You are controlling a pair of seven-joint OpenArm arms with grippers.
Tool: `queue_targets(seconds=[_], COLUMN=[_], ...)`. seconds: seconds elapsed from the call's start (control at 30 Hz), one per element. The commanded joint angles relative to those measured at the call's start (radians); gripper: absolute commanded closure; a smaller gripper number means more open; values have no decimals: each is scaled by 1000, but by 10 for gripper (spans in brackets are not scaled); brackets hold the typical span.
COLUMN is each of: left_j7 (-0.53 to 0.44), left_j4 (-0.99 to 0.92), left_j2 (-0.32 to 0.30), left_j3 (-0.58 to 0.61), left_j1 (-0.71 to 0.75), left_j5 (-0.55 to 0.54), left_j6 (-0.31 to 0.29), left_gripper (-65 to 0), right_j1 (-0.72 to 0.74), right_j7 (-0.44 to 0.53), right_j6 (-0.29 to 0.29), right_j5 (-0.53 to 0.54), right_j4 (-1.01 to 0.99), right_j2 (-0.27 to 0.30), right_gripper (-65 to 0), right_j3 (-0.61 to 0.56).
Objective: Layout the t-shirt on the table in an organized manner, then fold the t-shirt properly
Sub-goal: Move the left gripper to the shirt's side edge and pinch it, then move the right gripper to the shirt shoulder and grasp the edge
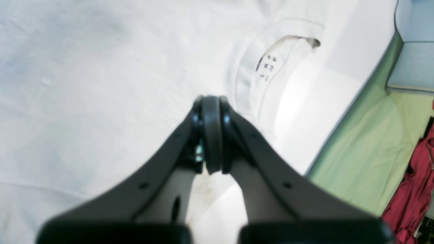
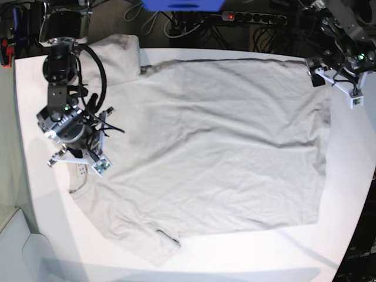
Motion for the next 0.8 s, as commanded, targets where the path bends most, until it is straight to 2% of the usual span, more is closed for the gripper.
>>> queue_targets(seconds=[0.0, 0.27, 0.77], left_j7=[-9, -98, -101], left_j4=[-5, -111, -152], left_j2=[-21, -25, -18], left_j3=[-3, 0, -1], left_j1=[-20, -31, -33], left_j5=[3, 3, -6], left_j6=[3, 3, 3], left_gripper=[-598, -598, -585], right_j1=[12, 12, 20], right_j7=[10, 10, 10], right_j6=[6, 6, 6], right_j5=[0, 0, 0], right_j4=[18, 18, 18], right_j2=[6, 13, 8], right_gripper=[0, 0, 0], right_j3=[3, 3, 3])
